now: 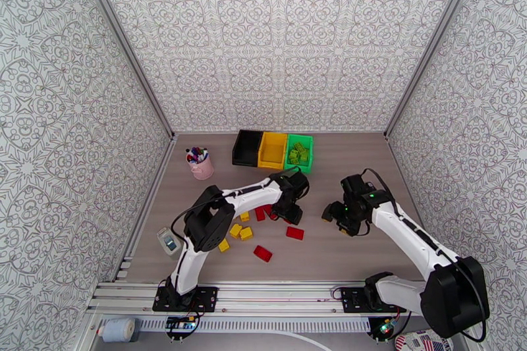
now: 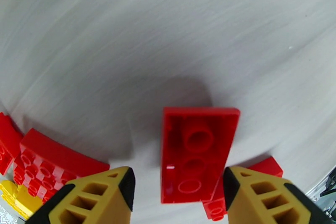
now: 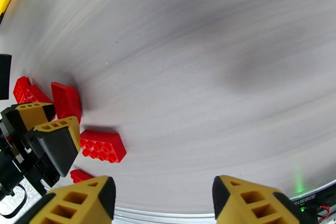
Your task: Sort the legos into containers by color
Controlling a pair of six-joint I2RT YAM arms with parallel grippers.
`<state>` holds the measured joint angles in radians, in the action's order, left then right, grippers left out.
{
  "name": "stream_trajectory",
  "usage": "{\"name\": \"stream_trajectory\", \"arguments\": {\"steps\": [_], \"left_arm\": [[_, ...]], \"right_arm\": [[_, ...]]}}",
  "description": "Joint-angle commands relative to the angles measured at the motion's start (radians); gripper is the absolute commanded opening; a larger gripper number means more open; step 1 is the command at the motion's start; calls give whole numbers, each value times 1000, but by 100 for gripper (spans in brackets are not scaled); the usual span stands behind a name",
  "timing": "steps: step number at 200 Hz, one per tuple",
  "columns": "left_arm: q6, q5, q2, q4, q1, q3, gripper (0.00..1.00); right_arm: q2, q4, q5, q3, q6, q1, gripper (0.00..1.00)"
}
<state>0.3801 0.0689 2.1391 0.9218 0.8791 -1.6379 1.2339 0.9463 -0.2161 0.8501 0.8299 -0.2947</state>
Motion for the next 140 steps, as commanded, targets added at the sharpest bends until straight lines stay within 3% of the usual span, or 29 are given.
{"name": "stream_trajectory", "arguments": {"steps": [1, 66, 107, 140], "left_arm": [[-18, -27, 27, 32, 16, -39, 59], [-3, -30, 46, 42, 28, -56, 45], [17, -41, 53, 43, 29, -57, 41], [49, -51, 25, 24, 18, -40, 35]], "right_arm": [[-6, 55, 48, 2, 31, 1, 67], [-191, -3, 116, -65, 92, 2, 74], [-297, -94, 35, -149, 91, 2, 74], [-292, -171, -53, -171, 99, 2, 62]]}}
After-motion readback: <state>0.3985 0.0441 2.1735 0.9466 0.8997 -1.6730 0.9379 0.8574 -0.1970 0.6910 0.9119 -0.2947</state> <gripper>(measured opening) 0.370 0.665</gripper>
